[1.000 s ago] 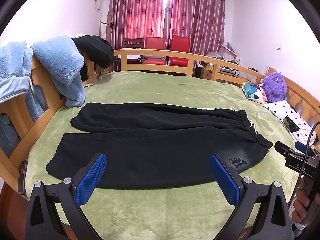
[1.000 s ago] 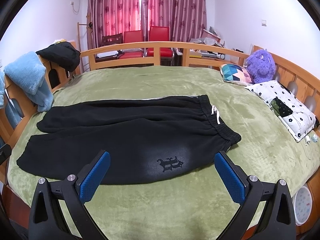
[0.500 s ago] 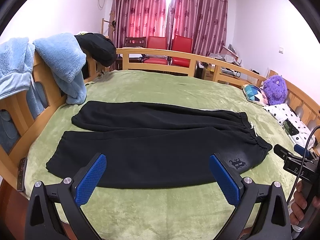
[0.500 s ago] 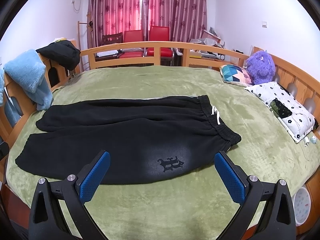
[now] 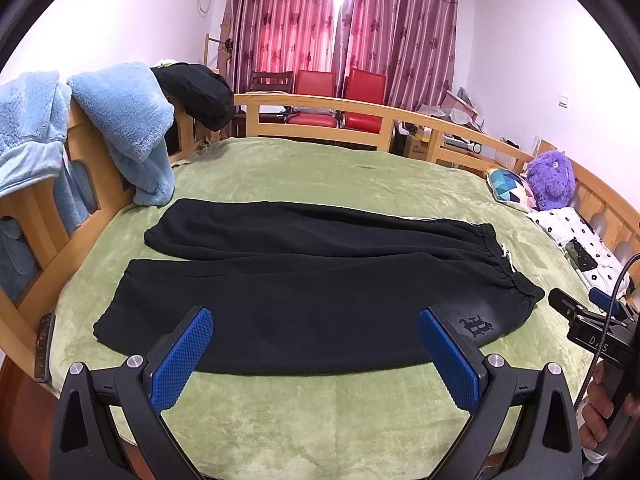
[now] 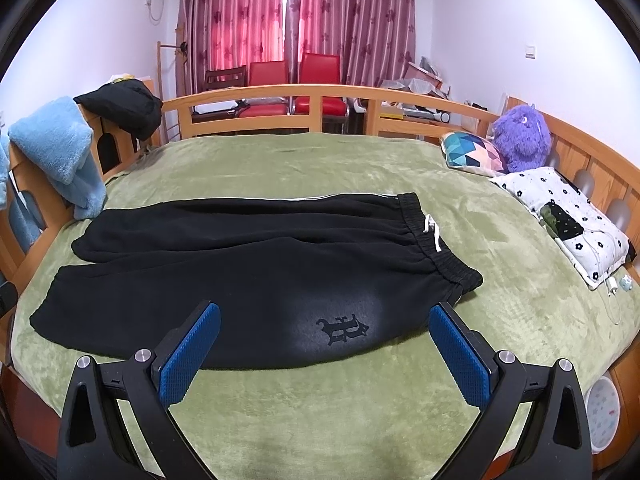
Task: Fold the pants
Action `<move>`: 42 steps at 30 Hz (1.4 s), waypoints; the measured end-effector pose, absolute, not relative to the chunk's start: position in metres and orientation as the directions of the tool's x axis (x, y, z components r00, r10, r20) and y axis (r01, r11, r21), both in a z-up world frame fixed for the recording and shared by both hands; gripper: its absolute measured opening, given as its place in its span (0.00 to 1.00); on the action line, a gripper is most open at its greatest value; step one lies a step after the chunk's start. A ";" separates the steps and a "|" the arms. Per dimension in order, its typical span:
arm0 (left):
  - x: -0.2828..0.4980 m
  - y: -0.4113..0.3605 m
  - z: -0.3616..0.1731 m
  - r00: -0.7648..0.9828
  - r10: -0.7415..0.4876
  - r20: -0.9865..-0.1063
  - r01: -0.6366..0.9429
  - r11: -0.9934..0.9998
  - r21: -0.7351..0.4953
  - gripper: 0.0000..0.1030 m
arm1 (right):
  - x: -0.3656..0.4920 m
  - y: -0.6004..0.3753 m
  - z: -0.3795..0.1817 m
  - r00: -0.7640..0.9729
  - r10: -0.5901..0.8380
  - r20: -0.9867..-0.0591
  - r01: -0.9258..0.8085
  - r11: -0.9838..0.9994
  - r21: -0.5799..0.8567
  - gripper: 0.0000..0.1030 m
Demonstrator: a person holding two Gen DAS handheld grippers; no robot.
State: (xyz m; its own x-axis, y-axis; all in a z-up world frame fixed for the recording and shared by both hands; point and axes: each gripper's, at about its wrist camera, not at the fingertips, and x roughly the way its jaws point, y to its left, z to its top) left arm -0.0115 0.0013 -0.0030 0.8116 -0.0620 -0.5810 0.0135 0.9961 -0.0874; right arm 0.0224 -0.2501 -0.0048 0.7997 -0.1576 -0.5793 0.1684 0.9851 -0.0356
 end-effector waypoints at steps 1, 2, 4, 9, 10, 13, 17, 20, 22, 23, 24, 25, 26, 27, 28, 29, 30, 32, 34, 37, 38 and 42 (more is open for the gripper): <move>-0.012 0.001 -0.003 0.812 -0.061 -0.580 0.013 0.996 -0.088 1.00 | 0.022 -0.250 -0.004 0.801 -0.158 -0.578 0.169 0.985 -0.036 0.99; -0.012 0.002 -0.003 0.812 -0.062 -0.581 0.013 0.996 -0.089 1.00 | 0.022 -0.250 -0.004 0.801 -0.158 -0.577 0.169 0.985 -0.035 0.99; -0.012 0.002 -0.003 0.811 -0.064 -0.582 0.015 0.996 -0.089 1.00 | 0.022 -0.250 -0.003 0.801 -0.157 -0.577 0.167 0.985 -0.036 0.99; -0.012 0.003 -0.003 0.809 -0.067 -0.584 0.016 0.996 -0.092 1.00 | 0.021 -0.249 -0.004 0.800 -0.154 -0.580 0.163 0.986 -0.038 0.99; -0.012 0.002 -0.003 0.807 -0.067 -0.586 0.017 0.996 -0.090 1.00 | 0.021 -0.249 -0.004 0.800 -0.155 -0.579 0.162 0.986 -0.040 0.99; -0.013 0.001 -0.002 0.805 -0.066 -0.589 0.017 0.996 -0.089 1.00 | 0.020 -0.249 -0.004 0.802 -0.158 -0.577 0.163 0.986 -0.043 0.99; -0.013 -0.002 -0.003 0.803 -0.067 -0.593 0.019 0.996 -0.086 1.00 | 0.020 -0.251 -0.004 0.802 -0.156 -0.577 0.167 0.985 -0.033 0.99; -0.012 -0.003 -0.004 0.801 -0.069 -0.594 0.024 0.996 -0.084 1.00 | 0.019 -0.252 -0.005 0.802 -0.151 -0.578 0.168 0.985 -0.023 0.99; -0.009 -0.003 -0.006 0.798 -0.067 -0.599 0.022 0.996 -0.082 1.00 | 0.018 -0.252 -0.007 0.804 -0.143 -0.578 0.163 0.986 -0.017 0.99; -0.006 -0.001 -0.006 0.795 -0.067 -0.603 0.020 0.996 -0.084 1.00 | 0.017 -0.252 -0.009 0.805 -0.140 -0.577 0.159 0.987 -0.019 0.99; -0.004 0.000 -0.006 0.795 -0.069 -0.603 0.016 0.996 -0.093 1.00 | 0.017 -0.251 -0.011 0.808 -0.133 -0.574 0.150 0.989 -0.018 0.99; -0.003 0.002 -0.005 0.797 -0.073 -0.600 0.014 0.995 -0.103 1.00 | 0.016 -0.251 -0.013 0.813 -0.123 -0.570 0.139 0.990 -0.015 0.99; -0.001 0.004 -0.005 0.798 -0.078 -0.597 0.013 0.994 -0.112 1.00 | 0.017 -0.251 -0.015 0.815 -0.115 -0.568 0.131 0.991 -0.012 0.99; 0.000 0.005 -0.007 0.802 -0.083 -0.592 0.016 0.993 -0.118 1.00 | 0.018 -0.251 -0.018 0.815 -0.110 -0.570 0.126 0.992 -0.011 0.99; 0.001 0.005 -0.009 0.804 -0.086 -0.588 0.018 0.992 -0.121 1.00 | 0.020 -0.252 -0.021 0.814 -0.109 -0.570 0.123 0.992 -0.013 0.99; 0.003 0.006 -0.012 0.805 -0.084 -0.587 0.015 0.993 -0.120 1.00 | 0.021 -0.251 -0.024 0.816 -0.108 -0.568 0.121 0.993 -0.015 0.99; 0.005 0.007 -0.016 0.806 -0.079 -0.587 0.010 0.993 -0.120 1.00 | 0.023 -0.252 -0.029 0.819 -0.104 -0.565 0.117 0.993 -0.013 0.99; 0.010 0.011 -0.026 0.805 -0.083 -0.587 0.008 0.992 -0.129 1.00 | 0.028 -0.255 -0.041 0.822 -0.086 -0.563 0.099 0.995 -0.006 0.99; 0.020 0.016 -0.039 0.792 -0.087 -0.604 0.005 0.991 -0.136 0.99 | 0.037 -0.260 -0.056 0.817 -0.080 -0.572 0.095 0.996 -0.005 0.98; 0.033 0.026 -0.061 0.766 -0.084 -0.637 -0.006 0.990 -0.137 0.93 | 0.057 -0.276 -0.084 0.783 -0.039 -0.620 0.086 0.995 0.045 0.79; 0.034 0.031 -0.069 0.765 -0.087 -0.638 -0.008 0.989 -0.145 0.93 | 0.064 -0.282 -0.093 0.769 -0.032 -0.639 0.095 0.993 0.064 0.77; 0.033 0.059 -0.119 0.729 -0.048 -0.683 -0.087 0.983 -0.161 0.84 | 0.090 -0.317 -0.136 0.708 0.000 -0.706 0.150 0.977 0.150 0.65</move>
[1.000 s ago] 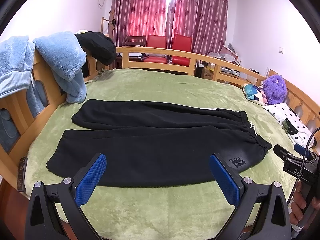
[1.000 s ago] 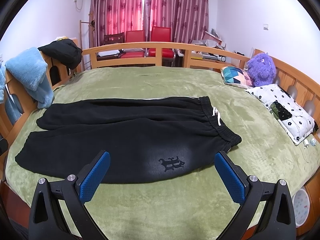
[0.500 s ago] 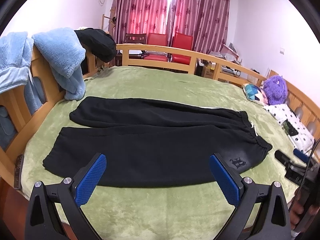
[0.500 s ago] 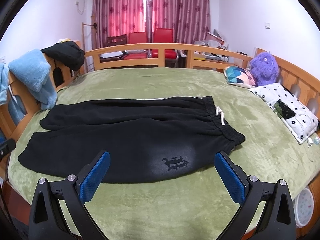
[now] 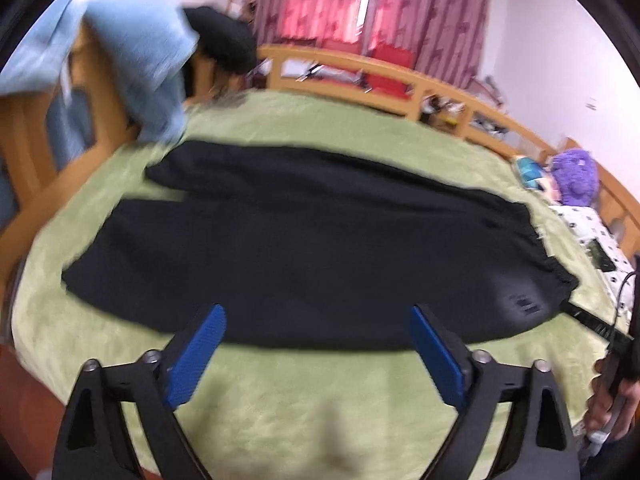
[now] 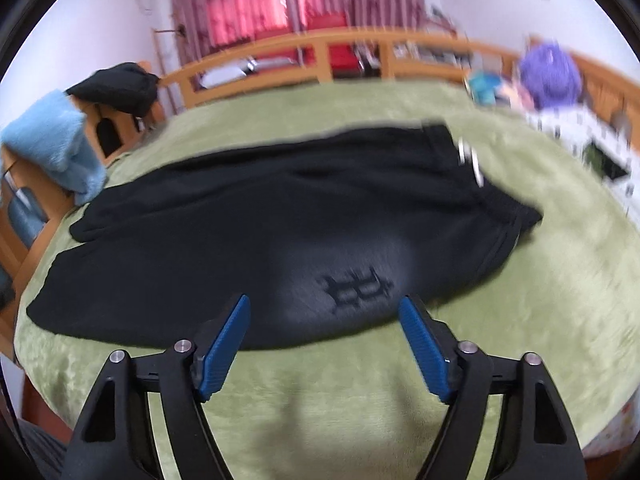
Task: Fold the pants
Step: 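Lower both grippers onto the sweatpants legs and close on the fabric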
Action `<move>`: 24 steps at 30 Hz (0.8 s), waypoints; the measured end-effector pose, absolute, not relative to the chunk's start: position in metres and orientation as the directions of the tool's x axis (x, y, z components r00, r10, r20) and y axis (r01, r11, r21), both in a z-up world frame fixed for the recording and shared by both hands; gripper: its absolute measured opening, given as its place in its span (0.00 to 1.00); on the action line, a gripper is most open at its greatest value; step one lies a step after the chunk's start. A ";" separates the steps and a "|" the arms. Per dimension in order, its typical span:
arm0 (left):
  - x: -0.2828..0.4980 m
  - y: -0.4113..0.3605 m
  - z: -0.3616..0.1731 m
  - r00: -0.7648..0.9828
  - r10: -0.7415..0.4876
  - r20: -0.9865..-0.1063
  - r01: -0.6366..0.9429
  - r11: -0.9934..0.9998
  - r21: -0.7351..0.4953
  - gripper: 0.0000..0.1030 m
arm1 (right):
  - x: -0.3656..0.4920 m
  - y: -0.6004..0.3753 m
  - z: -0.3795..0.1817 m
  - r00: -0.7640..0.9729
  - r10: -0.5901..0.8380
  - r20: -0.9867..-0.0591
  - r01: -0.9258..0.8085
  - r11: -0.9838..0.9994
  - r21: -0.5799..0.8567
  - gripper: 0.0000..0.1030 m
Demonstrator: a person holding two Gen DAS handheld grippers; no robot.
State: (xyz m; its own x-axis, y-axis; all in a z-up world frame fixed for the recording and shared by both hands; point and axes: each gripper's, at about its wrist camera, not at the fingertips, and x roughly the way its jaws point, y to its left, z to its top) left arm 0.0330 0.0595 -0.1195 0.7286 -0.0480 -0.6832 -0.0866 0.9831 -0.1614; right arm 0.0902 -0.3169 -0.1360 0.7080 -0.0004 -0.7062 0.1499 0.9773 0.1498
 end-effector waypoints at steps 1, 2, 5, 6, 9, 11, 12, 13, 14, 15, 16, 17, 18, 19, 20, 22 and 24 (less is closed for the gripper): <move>0.033 0.068 -0.133 0.711 -0.039 -0.703 -0.115 0.979 -0.171 0.82 | 0.093 -0.324 -0.145 0.699 -0.002 -0.715 0.166 0.973 0.159 0.63; 0.034 0.076 -0.144 0.693 -0.036 -0.720 -0.136 0.974 -0.180 0.81 | 0.096 -0.333 -0.154 0.690 -0.013 -0.724 0.191 0.968 0.165 0.63; 0.039 0.102 -0.171 0.647 -0.023 -0.762 -0.198 0.960 -0.197 0.76 | 0.100 -0.355 -0.180 0.672 -0.057 -0.738 0.270 0.947 0.173 0.63; 0.041 0.111 -0.177 0.643 -0.013 -0.765 -0.217 0.956 -0.199 0.76 | 0.101 -0.361 -0.186 0.662 -0.063 -0.747 0.290 0.940 0.178 0.63; 0.049 0.132 -0.191 0.641 0.015 -0.768 -0.251 0.949 -0.190 0.76 | 0.104 -0.375 -0.203 0.634 -0.078 -0.769 0.349 0.916 0.195 0.63; 0.059 0.148 -0.202 0.622 0.014 -0.783 -0.296 0.930 -0.219 0.76 | 0.106 -0.382 -0.208 0.634 -0.072 -0.770 0.367 0.904 0.218 0.63; 0.063 0.156 -0.207 0.622 -0.005 -0.783 -0.312 0.916 -0.253 0.76 | 0.109 -0.384 -0.209 0.636 -0.066 -0.769 0.375 0.897 0.233 0.64; 0.066 0.162 -0.211 0.622 -0.022 -0.783 -0.324 0.903 -0.282 0.76 | 0.112 -0.386 -0.209 0.640 -0.057 -0.766 0.379 0.891 0.250 0.65; 0.071 0.169 -0.215 0.623 -0.036 -0.781 -0.336 0.890 -0.309 0.76 | 0.113 -0.387 -0.210 0.643 -0.054 -0.764 0.382 0.887 0.259 0.68; 0.075 0.175 -0.218 0.627 -0.042 -0.778 -0.341 0.883 -0.322 0.76 | 0.117 -0.388 -0.210 0.644 -0.051 -0.763 0.385 0.884 0.266 0.69; 0.082 0.179 -0.221 0.631 -0.046 -0.775 -0.343 0.879 -0.331 0.76 | 0.119 -0.388 -0.210 0.648 -0.049 -0.760 0.386 0.882 0.272 0.69; 0.086 0.180 -0.222 0.633 -0.044 -0.773 -0.344 0.878 -0.332 0.76 | 0.123 -0.392 -0.211 0.653 -0.049 -0.755 0.386 0.880 0.277 0.69; 0.090 0.182 -0.222 0.636 -0.043 -0.770 -0.344 0.878 -0.333 0.76 | 0.125 -0.394 -0.210 0.659 -0.050 -0.750 0.386 0.879 0.281 0.69; 0.097 0.184 -0.224 0.638 -0.044 -0.769 -0.344 0.877 -0.336 0.76 | 0.128 -0.395 -0.208 0.667 -0.052 -0.743 0.387 0.876 0.287 0.69; 0.100 0.185 -0.225 0.639 -0.046 -0.768 -0.343 0.876 -0.338 0.76 | 0.132 -0.400 -0.207 0.675 -0.050 -0.736 0.386 0.874 0.295 0.69; 0.111 0.185 -0.226 0.641 -0.050 -0.766 -0.343 0.874 -0.344 0.76 | 0.142 -0.403 -0.205 0.678 -0.038 -0.734 0.382 0.871 0.308 0.69; 0.114 0.181 -0.226 0.641 -0.045 -0.766 -0.344 0.876 -0.338 0.75 | 0.156 -0.406 -0.205 0.671 -0.026 -0.741 0.382 0.869 0.315 0.70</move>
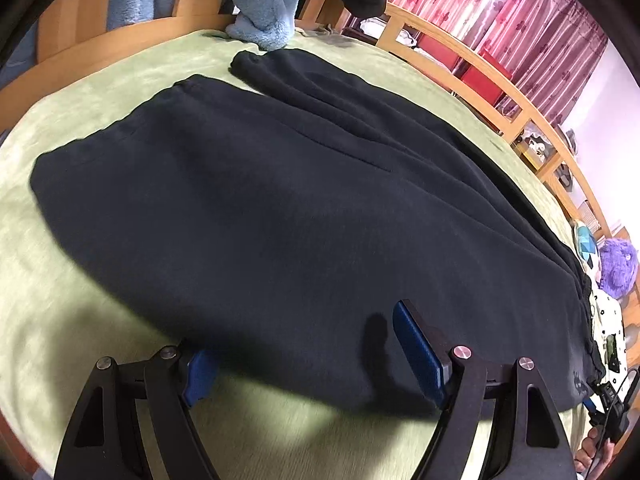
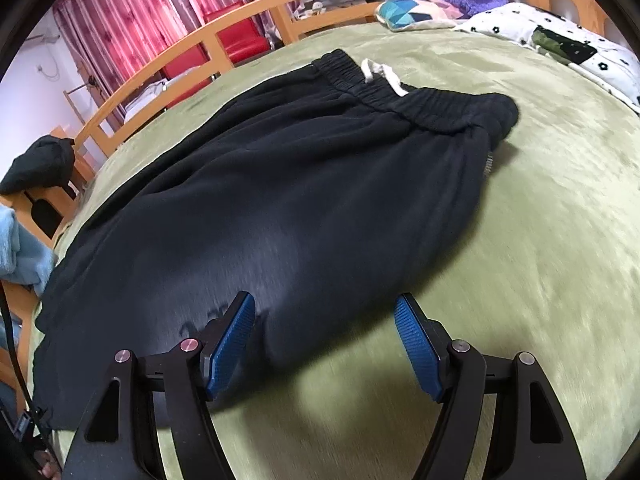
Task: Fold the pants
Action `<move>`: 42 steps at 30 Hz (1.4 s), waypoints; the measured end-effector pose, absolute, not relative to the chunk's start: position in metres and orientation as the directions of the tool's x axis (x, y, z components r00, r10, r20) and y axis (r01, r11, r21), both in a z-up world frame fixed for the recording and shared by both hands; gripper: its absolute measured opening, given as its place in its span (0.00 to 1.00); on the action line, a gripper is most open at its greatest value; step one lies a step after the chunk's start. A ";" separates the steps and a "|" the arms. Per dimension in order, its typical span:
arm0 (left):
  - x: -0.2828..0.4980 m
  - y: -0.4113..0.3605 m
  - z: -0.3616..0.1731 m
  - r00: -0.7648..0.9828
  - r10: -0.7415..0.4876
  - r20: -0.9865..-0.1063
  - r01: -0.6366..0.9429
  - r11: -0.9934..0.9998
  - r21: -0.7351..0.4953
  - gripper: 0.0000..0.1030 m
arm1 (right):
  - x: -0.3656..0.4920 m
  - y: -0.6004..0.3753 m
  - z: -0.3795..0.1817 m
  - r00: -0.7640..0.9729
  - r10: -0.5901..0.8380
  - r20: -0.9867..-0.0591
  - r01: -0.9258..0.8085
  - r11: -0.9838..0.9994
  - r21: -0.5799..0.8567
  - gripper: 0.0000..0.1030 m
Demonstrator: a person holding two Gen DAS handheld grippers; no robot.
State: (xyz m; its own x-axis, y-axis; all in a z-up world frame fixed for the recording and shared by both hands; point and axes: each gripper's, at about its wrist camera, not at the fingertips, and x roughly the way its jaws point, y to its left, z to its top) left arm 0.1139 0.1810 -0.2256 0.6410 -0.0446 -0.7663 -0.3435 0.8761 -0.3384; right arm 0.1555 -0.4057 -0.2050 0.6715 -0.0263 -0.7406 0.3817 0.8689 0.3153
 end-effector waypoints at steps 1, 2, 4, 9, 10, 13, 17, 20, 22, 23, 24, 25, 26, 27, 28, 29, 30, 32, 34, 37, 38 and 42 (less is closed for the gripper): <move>0.118 0.181 -0.226 0.643 -0.036 -0.765 -0.348 0.876 -0.334 0.72 | 0.160 -0.407 -0.205 0.671 -0.024 -0.741 0.384 0.867 0.319 0.72; 0.120 0.180 -0.226 0.643 -0.031 -0.765 -0.351 0.876 -0.331 0.64 | 0.166 -0.407 -0.207 0.670 -0.020 -0.742 0.384 0.865 0.323 0.75; 0.123 0.181 -0.227 0.641 -0.017 -0.767 -0.368 0.871 -0.327 0.53 | 0.181 -0.406 -0.213 0.644 -0.033 -0.764 0.400 0.866 0.299 0.76; 0.120 0.193 -0.224 0.644 -0.029 -0.764 -0.389 0.848 -0.360 0.12 | 0.187 -0.406 -0.212 0.660 -0.092 -0.745 0.410 0.876 0.256 0.16; 0.118 0.196 -0.223 0.647 -0.042 -0.761 -0.384 0.845 -0.373 0.10 | 0.181 -0.408 -0.210 0.681 -0.079 -0.728 0.406 0.868 0.286 0.14; 0.106 0.196 -0.211 0.668 -0.041 -0.743 -0.365 0.852 -0.375 0.09 | 0.162 -0.411 -0.206 0.701 -0.065 -0.710 0.398 0.862 0.314 0.11; 0.081 0.199 -0.197 0.680 -0.043 -0.732 -0.355 0.854 -0.381 0.09 | 0.123 -0.404 -0.196 0.710 -0.093 -0.698 0.395 0.873 0.285 0.10; 0.057 0.207 -0.190 0.688 -0.044 -0.724 -0.351 0.853 -0.386 0.09 | 0.092 -0.402 -0.189 0.718 -0.076 -0.692 0.381 0.875 0.299 0.09; 0.040 0.211 -0.186 0.690 -0.044 -0.723 -0.347 0.856 -0.383 0.09 | 0.071 -0.399 -0.184 0.722 -0.065 -0.689 0.371 0.877 0.305 0.09; 0.033 0.212 -0.185 0.689 -0.038 -0.724 -0.349 0.858 -0.376 0.09 | 0.063 -0.398 -0.181 0.723 -0.063 -0.687 0.365 0.881 0.302 0.09; 0.025 0.213 -0.183 0.688 -0.034 -0.725 -0.349 0.860 -0.371 0.09 | 0.054 -0.395 -0.179 0.723 -0.067 -0.688 0.359 0.887 0.290 0.09; 0.017 0.215 -0.181 0.688 -0.031 -0.725 -0.349 0.862 -0.368 0.09 | 0.045 -0.391 -0.176 0.723 -0.071 -0.687 0.352 0.894 0.278 0.09; 0.011 0.216 -0.180 0.688 -0.030 -0.725 -0.350 0.862 -0.367 0.09 | 0.038 -0.388 -0.177 0.724 -0.072 -0.686 0.344 0.900 0.269 0.09; 0.005 0.218 -0.179 0.688 -0.031 -0.725 -0.349 0.862 -0.367 0.09 | 0.032 -0.385 -0.175 0.724 -0.075 -0.686 0.339 0.904 0.259 0.09; -0.001 0.220 -0.177 0.688 -0.029 -0.725 -0.348 0.863 -0.365 0.09 | 0.026 -0.383 -0.174 0.723 -0.074 -0.686 0.335 0.907 0.255 0.09; -0.005 0.222 -0.175 0.689 -0.027 -0.724 -0.348 0.864 -0.363 0.09 | 0.022 -0.381 -0.173 0.722 -0.074 -0.688 0.332 0.909 0.250 0.09; -0.007 0.223 -0.173 0.689 -0.025 -0.725 -0.347 0.867 -0.359 0.09 | 0.019 -0.379 -0.171 0.720 -0.074 -0.690 0.331 0.911 0.247 0.09; -0.007 0.223 -0.166 0.688 -0.019 -0.725 -0.344 0.872 -0.349 0.09 | 0.016 -0.379 -0.167 0.719 -0.070 -0.691 0.332 0.909 0.253 0.09; -0.002 0.222 -0.156 0.695 -0.017 -0.719 -0.336 0.877 -0.345 0.09 | 0.020 -0.378 -0.158 0.719 -0.073 -0.692 0.333 0.909 0.251 0.09; 0.019 0.217 -0.132 0.720 -0.013 -0.694 -0.313 0.886 -0.342 0.09 | 0.031 -0.378 -0.141 0.726 -0.074 -0.684 0.323 0.914 0.244 0.10; 0.027 0.214 -0.125 0.728 -0.013 -0.685 -0.306 0.889 -0.342 0.09 | 0.037 -0.379 -0.135 0.731 -0.072 -0.679 0.317 0.916 0.244 0.10; 0.078 0.203 -0.094 0.763 0.011 -0.646 -0.279 0.907 -0.314 0.09 | 0.079 -0.375 -0.102 0.755 -0.054 -0.654 0.276 0.930 0.242 0.10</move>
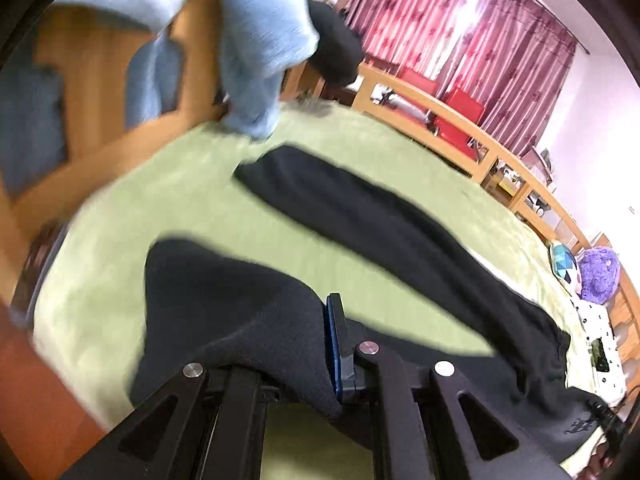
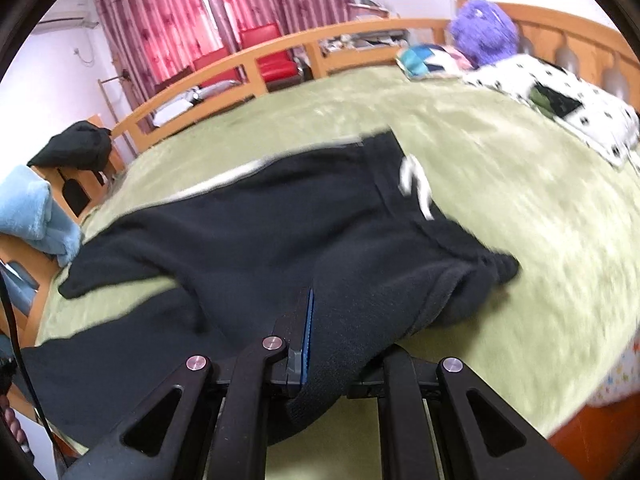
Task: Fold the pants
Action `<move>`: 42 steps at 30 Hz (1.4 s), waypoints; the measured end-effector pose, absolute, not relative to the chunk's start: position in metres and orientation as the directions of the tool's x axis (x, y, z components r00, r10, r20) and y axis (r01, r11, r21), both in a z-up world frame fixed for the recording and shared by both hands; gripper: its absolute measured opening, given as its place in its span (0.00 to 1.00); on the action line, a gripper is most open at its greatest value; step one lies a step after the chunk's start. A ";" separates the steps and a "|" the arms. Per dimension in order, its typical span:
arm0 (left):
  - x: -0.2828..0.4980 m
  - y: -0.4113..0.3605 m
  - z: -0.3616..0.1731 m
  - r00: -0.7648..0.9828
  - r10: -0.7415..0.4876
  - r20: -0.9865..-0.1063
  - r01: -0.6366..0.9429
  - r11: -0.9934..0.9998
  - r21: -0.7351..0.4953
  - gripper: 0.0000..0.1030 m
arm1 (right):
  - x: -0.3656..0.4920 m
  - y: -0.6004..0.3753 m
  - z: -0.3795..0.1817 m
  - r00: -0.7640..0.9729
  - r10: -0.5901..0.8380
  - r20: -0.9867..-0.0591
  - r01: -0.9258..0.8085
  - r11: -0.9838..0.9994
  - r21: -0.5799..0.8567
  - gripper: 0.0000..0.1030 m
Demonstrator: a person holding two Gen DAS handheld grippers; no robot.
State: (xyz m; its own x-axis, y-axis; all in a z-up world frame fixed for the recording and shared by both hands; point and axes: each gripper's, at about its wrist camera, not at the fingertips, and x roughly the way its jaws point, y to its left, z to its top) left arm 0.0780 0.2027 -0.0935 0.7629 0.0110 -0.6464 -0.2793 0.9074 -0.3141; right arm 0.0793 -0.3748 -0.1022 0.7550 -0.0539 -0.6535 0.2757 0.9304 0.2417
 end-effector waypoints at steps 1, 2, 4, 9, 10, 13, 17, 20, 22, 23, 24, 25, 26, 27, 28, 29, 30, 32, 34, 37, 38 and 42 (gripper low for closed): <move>0.096 0.200 -0.087 0.769 0.022 -0.639 -0.279 0.911 -0.304 0.09 | 0.096 -0.374 -0.095 0.760 -0.050 -0.648 0.263 0.935 0.237 0.10; 0.107 0.197 -0.084 0.773 0.026 -0.633 -0.278 0.912 -0.303 0.09 | 0.110 -0.373 -0.090 0.763 -0.051 -0.645 0.259 0.937 0.233 0.10; 0.142 0.192 -0.073 0.787 0.025 -0.616 -0.267 0.914 -0.304 0.09 | 0.141 -0.371 -0.080 0.769 -0.058 -0.637 0.258 0.940 0.225 0.10; 0.213 0.181 -0.054 0.816 0.025 -0.578 -0.245 0.920 -0.305 0.09 | 0.225 -0.370 -0.051 0.792 -0.076 -0.605 0.248 0.947 0.205 0.10; 0.228 0.179 -0.050 0.822 0.035 -0.569 -0.245 0.923 -0.298 0.09 | 0.245 -0.372 -0.046 0.794 -0.078 -0.603 0.249 0.947 0.204 0.10; 0.283 0.176 -0.043 0.832 0.053 -0.552 -0.252 0.923 -0.291 0.09 | 0.295 -0.381 -0.036 0.805 -0.084 -0.587 0.259 0.940 0.221 0.10; 0.331 0.165 -0.058 0.804 0.087 -0.589 -0.284 0.926 -0.250 0.27 | 0.351 -0.391 -0.054 0.760 -0.112 -0.640 0.325 0.918 0.225 0.29; 0.343 0.151 -0.080 0.764 0.069 -0.642 -0.273 0.935 -0.225 0.59 | 0.361 -0.390 -0.086 0.716 -0.075 -0.694 0.310 0.925 0.220 0.46; 0.331 0.143 -0.090 0.781 0.039 -0.624 -0.232 0.945 -0.231 0.66 | 0.346 -0.385 -0.100 0.720 -0.080 -0.689 0.291 0.937 0.195 0.47; 0.326 0.140 -0.092 0.786 0.045 -0.617 -0.227 0.949 -0.220 0.74 | 0.339 -0.383 -0.104 0.719 -0.081 -0.690 0.282 0.942 0.183 0.52; 0.317 0.138 -0.093 0.792 0.054 -0.608 -0.223 0.953 -0.205 0.78 | 0.329 -0.381 -0.108 0.718 -0.078 -0.692 0.267 0.948 0.171 0.55; 0.307 0.137 -0.092 0.801 0.054 -0.596 -0.212 0.957 -0.198 0.82 | 0.317 -0.379 -0.110 0.721 -0.071 -0.689 0.249 0.955 0.163 0.57; 0.301 0.136 -0.092 0.804 0.055 -0.592 -0.207 0.959 -0.192 0.84 | 0.309 -0.378 -0.112 0.722 -0.075 -0.688 0.243 0.958 0.151 0.57; 0.292 0.136 -0.093 0.801 0.059 -0.595 -0.206 0.962 -0.181 0.85 | 0.297 -0.377 -0.115 0.721 -0.089 -0.687 0.245 0.961 0.132 0.59; 0.284 0.137 -0.094 0.795 0.065 -0.603 -0.207 0.964 -0.169 0.87 | 0.289 -0.378 -0.117 0.720 -0.101 -0.687 0.248 0.961 0.119 0.61; 0.280 0.137 -0.095 0.788 0.073 -0.611 -0.212 0.965 -0.158 0.87 | 0.278 -0.380 -0.122 0.717 -0.110 -0.689 0.255 0.961 0.111 0.67; 0.272 0.138 -0.098 0.778 0.079 -0.624 -0.217 0.965 -0.148 0.87 | 0.268 -0.383 -0.129 0.705 -0.119 -0.700 0.268 0.957 0.107 0.68; 0.260 0.139 -0.104 0.765 0.050 -0.642 -0.203 0.965 -0.167 0.87 | 0.253 -0.390 -0.142 0.674 -0.119 -0.729 0.289 0.951 0.111 0.68; 0.253 0.136 -0.118 0.739 -0.008 -0.674 -0.165 0.967 -0.193 0.87 | 0.237 -0.397 -0.157 0.654 -0.106 -0.749 0.310 0.941 0.137 0.68; 0.251 0.130 -0.143 0.708 -0.034 -0.705 -0.166 0.963 -0.213 0.87 | 0.220 -0.406 -0.182 0.625 -0.072 -0.778 0.332 0.926 0.181 0.68; 0.254 0.129 -0.156 0.690 -0.050 -0.722 -0.178 0.955 -0.236 0.87 | 0.220 -0.408 -0.188 0.613 -0.071 -0.787 0.342 0.922 0.183 0.68; 0.265 0.127 -0.187 0.665 -0.087 -0.742 -0.231 0.920 -0.315 0.86 | 0.220 -0.424 -0.205 0.606 -0.055 -0.794 0.398 0.884 0.243 0.68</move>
